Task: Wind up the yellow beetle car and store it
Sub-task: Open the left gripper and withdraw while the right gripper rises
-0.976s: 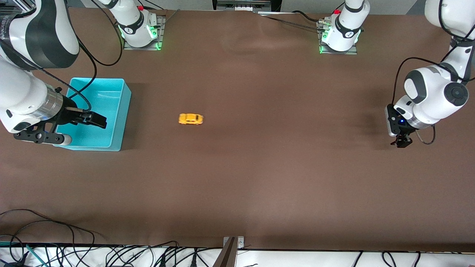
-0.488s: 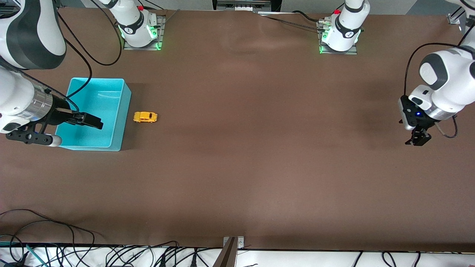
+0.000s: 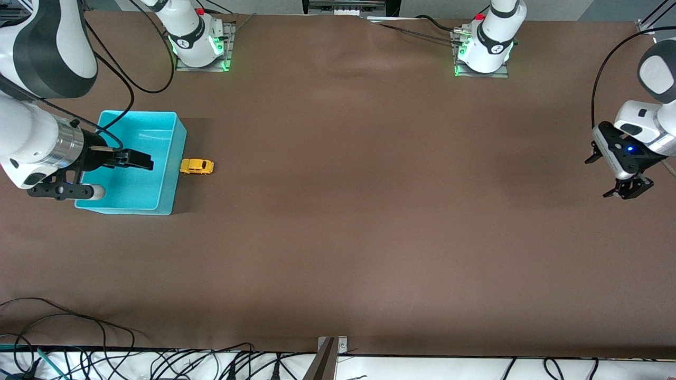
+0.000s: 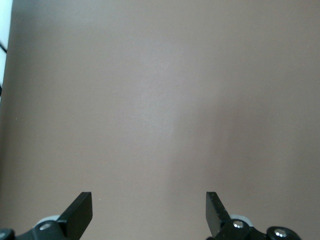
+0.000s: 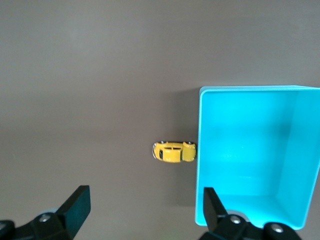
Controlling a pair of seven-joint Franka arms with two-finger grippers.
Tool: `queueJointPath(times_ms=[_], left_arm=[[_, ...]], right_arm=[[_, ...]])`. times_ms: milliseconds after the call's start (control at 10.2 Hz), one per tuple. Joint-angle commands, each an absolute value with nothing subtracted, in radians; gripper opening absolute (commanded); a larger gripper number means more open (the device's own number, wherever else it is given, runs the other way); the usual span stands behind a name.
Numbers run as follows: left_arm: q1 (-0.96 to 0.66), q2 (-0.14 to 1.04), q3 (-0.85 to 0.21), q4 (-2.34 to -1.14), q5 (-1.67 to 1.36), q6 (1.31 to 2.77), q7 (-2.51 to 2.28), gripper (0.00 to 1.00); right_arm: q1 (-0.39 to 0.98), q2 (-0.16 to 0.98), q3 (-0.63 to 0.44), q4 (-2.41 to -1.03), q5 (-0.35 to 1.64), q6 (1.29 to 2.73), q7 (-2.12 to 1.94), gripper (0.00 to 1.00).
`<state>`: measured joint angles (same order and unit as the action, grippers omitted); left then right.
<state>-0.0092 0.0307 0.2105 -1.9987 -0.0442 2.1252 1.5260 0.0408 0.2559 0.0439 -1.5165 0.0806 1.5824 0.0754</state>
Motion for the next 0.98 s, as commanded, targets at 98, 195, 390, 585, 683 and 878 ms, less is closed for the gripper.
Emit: queueJointPath(times_ms=[98, 195, 390, 585, 683, 878], left_arm=[[-0.06, 0.028, 0.212, -1.798, 0.029, 1.846, 1.274, 1.0], [-0.064, 0.028, 0.209, -1.739, 0.029, 1.754, 1.2, 1.0], [-0.064, 0.025, 0.187, -1.63, 0.031, 1.599, 1.024, 1.0], [-0.064, 0.023, 0.173, -1.533, 0.032, 1.49, 0.837, 1.0], [-0.064, 0.023, 0.161, -1.494, 0.035, 1.45, 0.751, 1.0], [-0.064, 0.009, 0.123, -1.456, 0.04, 1.378, 0.541, 1.0]], right_arm=[[0.032, 0.265, 0.046, -1.529, 0.091, 1.552, -0.021, 1.0], [0.034, 0.284, 0.048, -1.535, 0.089, 1.554, -0.047, 1.0], [0.035, 0.316, 0.048, -1.551, 0.087, 1.563, -0.202, 1.0], [0.047, 0.348, 0.049, -1.555, 0.084, 1.577, -0.326, 1.0], [0.054, 0.353, 0.049, -1.578, 0.081, 1.597, -0.397, 1.0], [0.061, 0.351, 0.051, -1.664, 0.071, 1.707, -0.647, 1.0]])
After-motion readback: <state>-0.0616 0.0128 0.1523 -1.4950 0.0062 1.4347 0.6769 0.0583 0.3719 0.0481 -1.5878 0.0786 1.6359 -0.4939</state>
